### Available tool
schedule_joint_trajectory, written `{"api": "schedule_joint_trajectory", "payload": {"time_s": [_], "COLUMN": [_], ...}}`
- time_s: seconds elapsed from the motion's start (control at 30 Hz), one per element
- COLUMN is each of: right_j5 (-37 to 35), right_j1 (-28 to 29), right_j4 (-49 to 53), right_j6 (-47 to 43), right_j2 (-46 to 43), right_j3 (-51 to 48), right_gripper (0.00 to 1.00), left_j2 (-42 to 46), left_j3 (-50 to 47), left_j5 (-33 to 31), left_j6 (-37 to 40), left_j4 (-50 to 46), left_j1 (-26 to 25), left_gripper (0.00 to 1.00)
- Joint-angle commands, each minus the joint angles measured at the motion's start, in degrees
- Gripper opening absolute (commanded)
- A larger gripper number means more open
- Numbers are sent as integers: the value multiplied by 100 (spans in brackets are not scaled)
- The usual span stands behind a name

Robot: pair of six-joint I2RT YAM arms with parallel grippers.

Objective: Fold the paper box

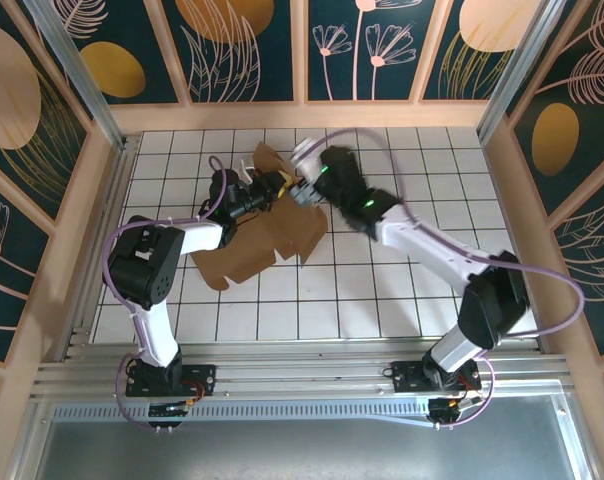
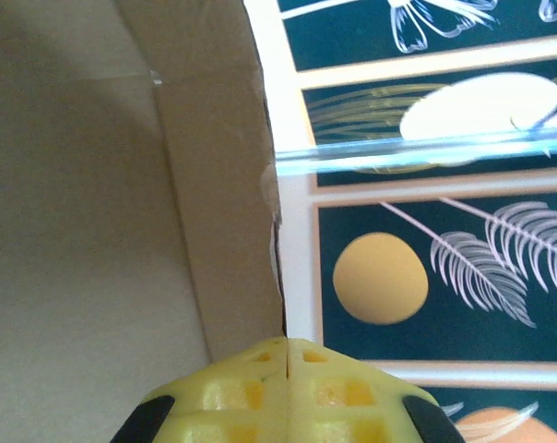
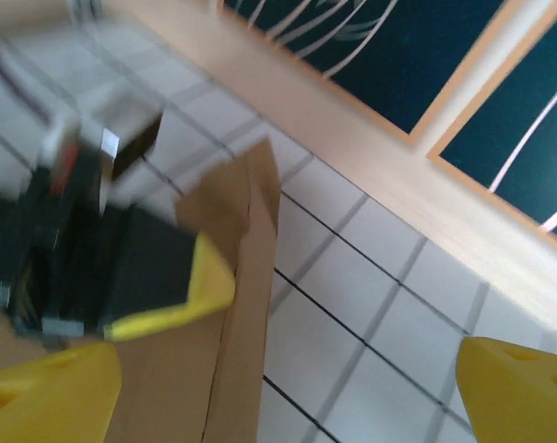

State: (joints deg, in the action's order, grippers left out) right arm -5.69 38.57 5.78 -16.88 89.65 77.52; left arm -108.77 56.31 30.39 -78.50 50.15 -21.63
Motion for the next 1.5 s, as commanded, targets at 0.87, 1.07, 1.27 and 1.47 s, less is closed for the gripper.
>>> {"api": "schedule_joint_trajectory", "payload": {"time_s": [0.87, 1.07, 1.27, 1.47], "right_j5": [3960, 3804, 3581, 3356], "right_j1": [-1258, -1162, -1121, -1036], "right_j4": [-27, -20, 71, 247], "right_j6": [3893, 3869, 3778, 3572], "right_j2": [1956, 1937, 1893, 1846], "right_j3": [-13, 18, 75, 151], "right_gripper": [66, 58, 53, 52], "left_j2": [750, 719, 1334, 2979], "left_j3": [-796, -786, -886, -1086], "left_j5": [-485, -262, -785, -3460], "left_j6": [2480, 2385, 2754, 3404], "left_j4": [-714, -509, -1003, -3807], "left_j1": [12, 18, 17, 16], "left_gripper": [0, 0, 38, 52]}}
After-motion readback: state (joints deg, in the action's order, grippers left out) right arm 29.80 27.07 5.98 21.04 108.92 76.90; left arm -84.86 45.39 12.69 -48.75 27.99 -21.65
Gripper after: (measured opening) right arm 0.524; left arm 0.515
